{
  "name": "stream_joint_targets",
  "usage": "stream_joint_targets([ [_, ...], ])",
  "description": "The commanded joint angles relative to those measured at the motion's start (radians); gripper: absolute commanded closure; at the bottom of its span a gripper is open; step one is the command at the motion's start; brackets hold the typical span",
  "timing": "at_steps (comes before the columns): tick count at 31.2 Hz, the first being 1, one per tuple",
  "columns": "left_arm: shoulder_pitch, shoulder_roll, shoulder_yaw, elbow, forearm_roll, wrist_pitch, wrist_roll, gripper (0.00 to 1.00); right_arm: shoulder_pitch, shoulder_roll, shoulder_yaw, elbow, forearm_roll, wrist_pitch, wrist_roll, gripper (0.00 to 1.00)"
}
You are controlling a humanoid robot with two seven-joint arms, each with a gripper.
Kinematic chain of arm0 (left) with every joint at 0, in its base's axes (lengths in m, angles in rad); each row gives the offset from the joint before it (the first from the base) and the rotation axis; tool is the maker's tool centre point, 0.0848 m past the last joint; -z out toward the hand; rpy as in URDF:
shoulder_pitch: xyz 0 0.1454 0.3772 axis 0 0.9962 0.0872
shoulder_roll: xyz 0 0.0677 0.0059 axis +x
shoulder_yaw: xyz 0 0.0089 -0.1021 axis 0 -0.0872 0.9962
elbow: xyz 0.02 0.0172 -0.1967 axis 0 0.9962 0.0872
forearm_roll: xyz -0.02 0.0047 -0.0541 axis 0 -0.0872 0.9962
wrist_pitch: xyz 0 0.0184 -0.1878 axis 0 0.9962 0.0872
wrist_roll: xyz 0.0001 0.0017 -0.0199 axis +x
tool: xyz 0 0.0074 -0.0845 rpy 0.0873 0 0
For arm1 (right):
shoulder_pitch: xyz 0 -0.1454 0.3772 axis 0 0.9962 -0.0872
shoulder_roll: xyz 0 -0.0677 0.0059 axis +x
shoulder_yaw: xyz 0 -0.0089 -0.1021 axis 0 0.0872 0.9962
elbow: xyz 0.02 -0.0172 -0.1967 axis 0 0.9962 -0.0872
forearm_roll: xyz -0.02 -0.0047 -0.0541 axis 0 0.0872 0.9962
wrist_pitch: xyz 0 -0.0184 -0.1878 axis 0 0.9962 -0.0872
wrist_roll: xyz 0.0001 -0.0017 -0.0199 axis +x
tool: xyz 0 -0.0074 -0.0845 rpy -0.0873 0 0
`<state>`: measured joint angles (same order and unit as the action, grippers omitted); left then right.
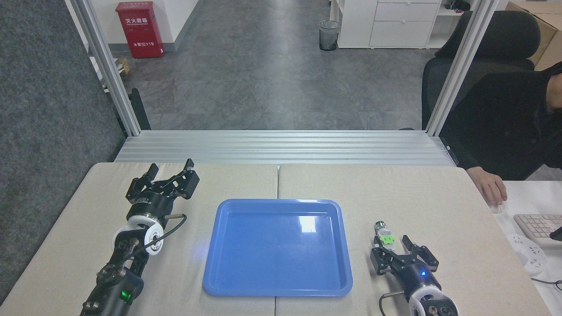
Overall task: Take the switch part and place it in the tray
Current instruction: 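Lower the right gripper onto the white-green switch part and close it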
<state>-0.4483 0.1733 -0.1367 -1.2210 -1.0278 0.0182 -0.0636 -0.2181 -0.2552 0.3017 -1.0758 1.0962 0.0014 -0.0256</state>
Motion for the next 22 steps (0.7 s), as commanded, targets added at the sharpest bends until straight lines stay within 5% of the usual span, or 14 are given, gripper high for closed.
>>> stream_joint_targets([
  [1, 0.000, 0.000, 0.000, 0.000, 0.000, 0.000, 0.001, 0.00, 0.017, 0.005, 0.014, 0.010, -0.007, 0.002, -0.002, 0.59],
  [8, -0.001, 0.000, -0.001, 0.000, 0.000, 0.000, 0.001, 0.00, 0.006, 0.030, -0.042, -0.007, -0.027, -0.008, -0.011, 1.00],
  [16, 0.000, 0.000, -0.001, 0.000, 0.000, 0.000, 0.001, 0.00, -0.044, 0.045, -0.131, -0.104, -0.047, -0.060, -0.007, 1.00],
  [22, 0.000, 0.000, -0.001, 0.000, 0.000, 0.000, 0.001, 0.00, -0.063, 0.164, -0.101, -0.226, -0.059, -0.080, 0.015, 1.00],
])
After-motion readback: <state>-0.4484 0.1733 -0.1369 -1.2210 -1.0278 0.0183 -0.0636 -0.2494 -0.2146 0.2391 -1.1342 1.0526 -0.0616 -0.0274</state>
